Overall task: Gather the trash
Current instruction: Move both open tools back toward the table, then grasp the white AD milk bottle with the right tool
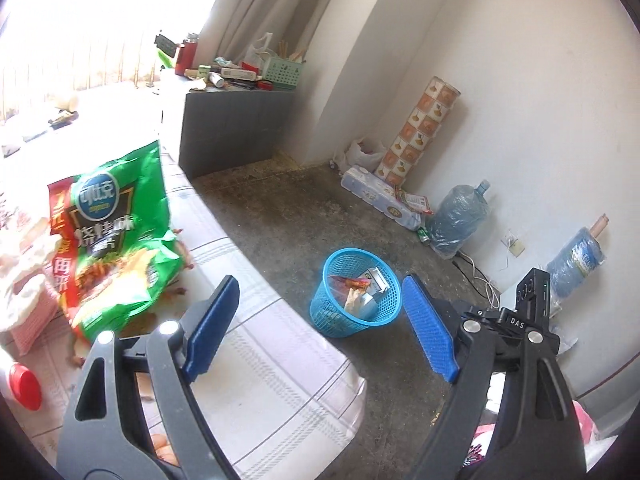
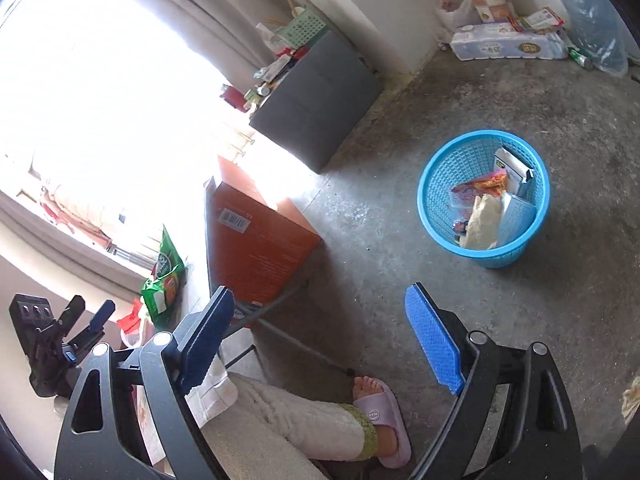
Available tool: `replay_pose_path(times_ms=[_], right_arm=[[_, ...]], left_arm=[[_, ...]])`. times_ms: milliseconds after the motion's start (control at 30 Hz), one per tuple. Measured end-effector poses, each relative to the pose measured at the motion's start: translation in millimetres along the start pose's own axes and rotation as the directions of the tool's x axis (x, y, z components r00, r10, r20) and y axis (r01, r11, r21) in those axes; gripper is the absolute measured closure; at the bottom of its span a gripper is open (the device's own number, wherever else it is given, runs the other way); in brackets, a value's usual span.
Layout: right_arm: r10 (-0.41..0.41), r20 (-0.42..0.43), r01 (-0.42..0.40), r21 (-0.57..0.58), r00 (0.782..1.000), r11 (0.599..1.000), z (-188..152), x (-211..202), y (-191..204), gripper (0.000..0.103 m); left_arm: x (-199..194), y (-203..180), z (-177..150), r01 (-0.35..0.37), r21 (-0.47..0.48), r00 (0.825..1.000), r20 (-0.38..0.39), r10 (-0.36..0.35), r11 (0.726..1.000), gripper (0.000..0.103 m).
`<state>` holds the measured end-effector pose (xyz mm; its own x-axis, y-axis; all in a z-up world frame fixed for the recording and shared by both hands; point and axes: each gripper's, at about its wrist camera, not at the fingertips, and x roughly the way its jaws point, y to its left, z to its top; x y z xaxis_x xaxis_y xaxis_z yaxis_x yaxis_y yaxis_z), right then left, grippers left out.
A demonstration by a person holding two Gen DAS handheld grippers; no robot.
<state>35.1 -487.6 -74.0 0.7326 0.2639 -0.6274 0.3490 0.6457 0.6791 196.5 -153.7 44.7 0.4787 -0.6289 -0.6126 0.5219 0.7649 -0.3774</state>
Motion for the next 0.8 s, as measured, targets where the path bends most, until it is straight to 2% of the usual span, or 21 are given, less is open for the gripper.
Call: replay_pose_path(times_ms=[133,233,300,400,500,633,767,800], right_arm=[[0.087,-0.061,-0.096,-0.164,0.994,0.982,-5.8,15.7,75.2,0.018],[0.15,-0.144,-0.188,-0.303,0.978,0.934,-17.3,38.2,145.3,0.018],[0.19,-0.224,-0.266,-0.384,0.956,0.884,-30.8,58.8,196.9,0.018],[0.216,-0.369,-0.382,-0.473,0.904,0.794,-60.3,98.0,274.8,0.018],[0.169,-0.477,-0.449,-0.568,0.863,0.689,-101.9,138.3,349.2,0.024],[0.073,-0.56,-0.493,-0.652,0.826,0.576,-147.1,195.9,403.2,0.026],[-0.064,-0.57,-0.482,-0.744,0.819,0.462,-182.2,241.4,439.4,0.026],[-0.094,-0.56,-0.472,-0.767,0.823,0.434,-189.5,249.5,445.4,0.026]], left_arm=[[-65.7,60.9,-26.6,-0.102,-0.125,0.99,0.084,0.113,0.987,0.024],[-110.6,109.3,-48.9,-0.168,-0.231,0.972,0.126,0.201,0.958,0.023],[-135.9,138.3,-62.9,-0.22,-0.29,0.953,0.139,0.268,0.932,0.023],[-166.5,177.3,-79.7,-0.268,-0.395,0.926,0.145,0.348,0.879,0.023],[-195.0,207.8,-101.8,-0.261,-0.485,0.91,0.165,0.381,0.835,0.023],[-216.2,228.5,-121.7,-0.262,-0.537,0.897,0.172,0.408,0.802,0.023],[-228.2,243.4,-136.2,-0.238,-0.579,0.895,0.181,0.407,0.78,0.023],[-230.3,247.0,-139.1,-0.235,-0.586,0.894,0.182,0.409,0.776,0.023]])
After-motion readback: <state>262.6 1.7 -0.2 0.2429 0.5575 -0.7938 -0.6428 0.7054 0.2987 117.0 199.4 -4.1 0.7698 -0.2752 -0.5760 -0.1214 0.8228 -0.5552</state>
